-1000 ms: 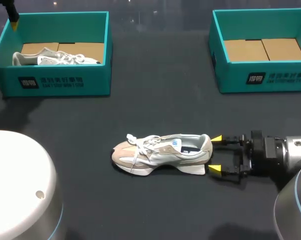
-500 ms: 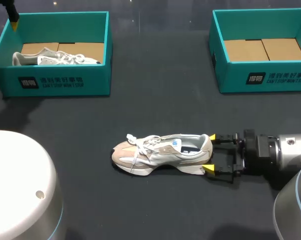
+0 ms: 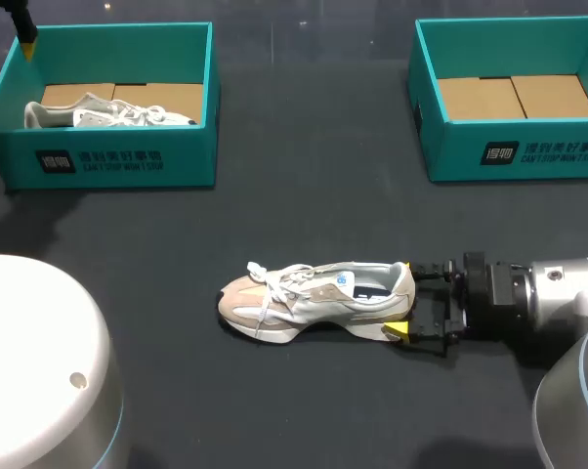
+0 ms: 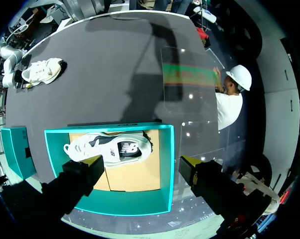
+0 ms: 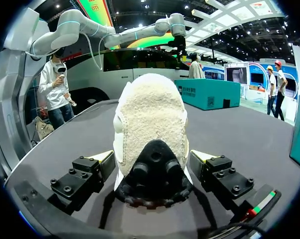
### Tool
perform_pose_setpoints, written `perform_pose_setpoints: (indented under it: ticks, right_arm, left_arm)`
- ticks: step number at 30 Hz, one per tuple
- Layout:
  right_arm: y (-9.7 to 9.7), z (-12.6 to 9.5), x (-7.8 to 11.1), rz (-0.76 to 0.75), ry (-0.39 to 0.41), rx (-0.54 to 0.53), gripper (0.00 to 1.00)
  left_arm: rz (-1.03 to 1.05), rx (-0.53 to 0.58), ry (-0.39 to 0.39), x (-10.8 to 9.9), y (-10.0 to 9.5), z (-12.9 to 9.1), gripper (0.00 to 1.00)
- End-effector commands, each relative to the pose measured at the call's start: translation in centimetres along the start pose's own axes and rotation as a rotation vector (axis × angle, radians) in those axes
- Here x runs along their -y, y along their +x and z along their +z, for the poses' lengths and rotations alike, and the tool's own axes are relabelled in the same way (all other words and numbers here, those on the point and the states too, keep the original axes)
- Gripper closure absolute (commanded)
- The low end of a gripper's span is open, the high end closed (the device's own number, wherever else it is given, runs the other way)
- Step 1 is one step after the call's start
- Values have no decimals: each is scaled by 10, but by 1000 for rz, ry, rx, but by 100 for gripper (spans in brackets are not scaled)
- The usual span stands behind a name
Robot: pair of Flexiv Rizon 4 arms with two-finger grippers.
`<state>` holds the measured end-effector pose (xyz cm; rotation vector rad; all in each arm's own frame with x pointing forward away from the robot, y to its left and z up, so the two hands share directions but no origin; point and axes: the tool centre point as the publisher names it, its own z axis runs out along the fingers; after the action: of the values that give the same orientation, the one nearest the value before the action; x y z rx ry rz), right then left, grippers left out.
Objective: Take the shoe out of the shoebox, open the shoe tongue, remove and reinsert the insole, then place the shoe into the shoebox
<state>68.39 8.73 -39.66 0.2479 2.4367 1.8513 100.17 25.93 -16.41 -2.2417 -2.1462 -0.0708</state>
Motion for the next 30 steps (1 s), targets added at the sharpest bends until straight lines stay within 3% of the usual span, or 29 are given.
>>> perform_pose_setpoints:
  ticks: [1, 22, 23, 24, 25, 27, 29, 30]
  right_arm:
    - [1, 7, -1, -1, 11, -4, 0]
    - [3, 21, -2, -2, 31, -14, 0]
    - [3, 21, -2, -2, 32, -14, 7]
    - [3, 21, -2, -2, 33, -15, 21]
    - [3, 22, -2, -1, 34, -15, 43]
    - [4, 22, -1, 1, 36, -15, 65]
    - [4, 23, 0, 2, 37, -16, 100]
    - [4, 23, 0, 2, 38, -16, 100]
  left_arm:
    - [1, -1, -1, 1, 0, 0, 0]
    - [1, -1, -1, 1, 0, 0, 0]
    - [1, -1, -1, 1, 0, 0, 0]
    - [1, -1, -1, 1, 0, 0, 0]
    - [1, -1, -1, 1, 0, 0, 0]
    - [1, -1, -1, 1, 0, 0, 0]
    - [1, -1, -1, 1, 0, 0, 0]
    - [1, -1, -1, 1, 0, 0, 0]
